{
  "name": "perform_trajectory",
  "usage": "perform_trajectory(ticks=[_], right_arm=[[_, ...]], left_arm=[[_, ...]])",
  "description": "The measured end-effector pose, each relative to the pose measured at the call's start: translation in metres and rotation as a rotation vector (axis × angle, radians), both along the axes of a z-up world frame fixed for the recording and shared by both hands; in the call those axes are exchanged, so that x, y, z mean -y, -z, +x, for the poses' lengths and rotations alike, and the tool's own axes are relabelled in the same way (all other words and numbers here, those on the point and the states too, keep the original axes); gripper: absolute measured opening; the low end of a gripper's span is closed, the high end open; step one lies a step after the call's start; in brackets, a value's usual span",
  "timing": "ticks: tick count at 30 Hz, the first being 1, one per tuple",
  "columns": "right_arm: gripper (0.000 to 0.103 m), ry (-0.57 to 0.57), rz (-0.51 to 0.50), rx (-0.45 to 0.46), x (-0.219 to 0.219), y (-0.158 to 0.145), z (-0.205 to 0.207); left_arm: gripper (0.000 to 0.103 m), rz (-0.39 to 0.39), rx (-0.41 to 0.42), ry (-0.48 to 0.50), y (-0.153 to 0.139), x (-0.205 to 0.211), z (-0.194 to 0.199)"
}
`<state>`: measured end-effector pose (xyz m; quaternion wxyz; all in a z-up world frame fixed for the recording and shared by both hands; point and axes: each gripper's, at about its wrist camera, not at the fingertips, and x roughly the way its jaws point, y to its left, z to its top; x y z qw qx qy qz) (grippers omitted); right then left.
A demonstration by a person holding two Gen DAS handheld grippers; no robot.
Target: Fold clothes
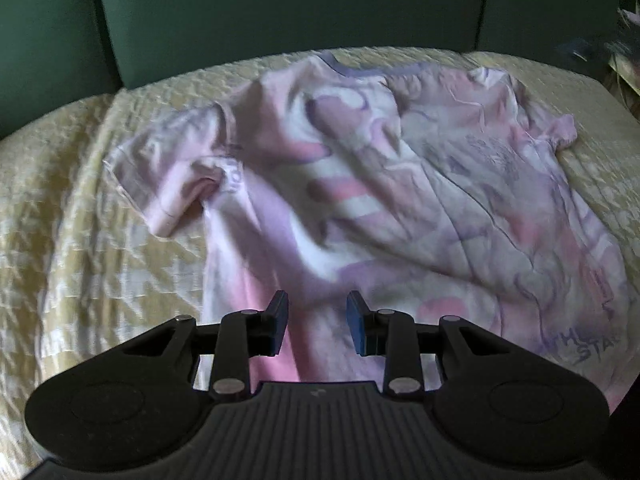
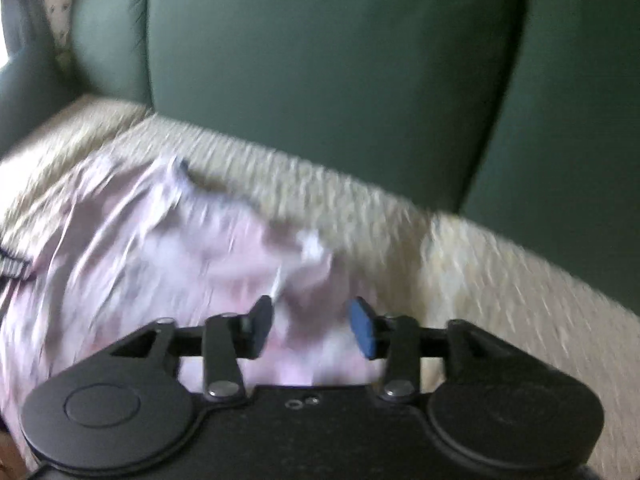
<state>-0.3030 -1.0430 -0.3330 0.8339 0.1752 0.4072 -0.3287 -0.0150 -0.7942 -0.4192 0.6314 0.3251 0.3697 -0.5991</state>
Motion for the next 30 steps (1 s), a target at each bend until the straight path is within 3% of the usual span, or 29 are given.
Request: perform_trajectory(ticks=[5, 7, 14, 16, 25, 26, 30], right_arm=[[0.103, -0.041, 0.009, -0.071, 0.050, 0.035, 0.045], [0.103, -0.045, 0.013, -0.095, 0.066, 0.050, 0.054], [0.103, -0.065, 0.101, -0.110, 0.082, 0.096, 0.073], [0.103, -0.086, 0.089, -0.099, 0.075, 0.096, 0.073], [0.103, 0.122, -0.102, 0.014, 0.073, 0.058, 0.032], [0.103, 0.161, -0.103, 0.010, 0.076, 0.060, 0.028], [0.103, 0.122, -0.055, 0.021, 0.082, 0.057, 0.030]], left_arm=[[0.032, -0.008, -0.077, 0.021, 0.005, 0.006, 0.008], [0.049, -0.001, -0.089, 0.024, 0.011, 0.008, 0.011], [0.058, -0.022, -0.086, 0.038, 0.021, 0.003, 0.007], [0.063, -0.023, -0.081, 0.041, 0.022, 0.003, 0.005], [0.066, -0.028, -0.058, 0.036, 0.024, 0.001, -0.004], [0.066, -0.028, -0.055, 0.036, 0.024, 0.002, -0.005], [0.066, -0.029, -0.054, 0.038, 0.025, 0.003, -0.007]])
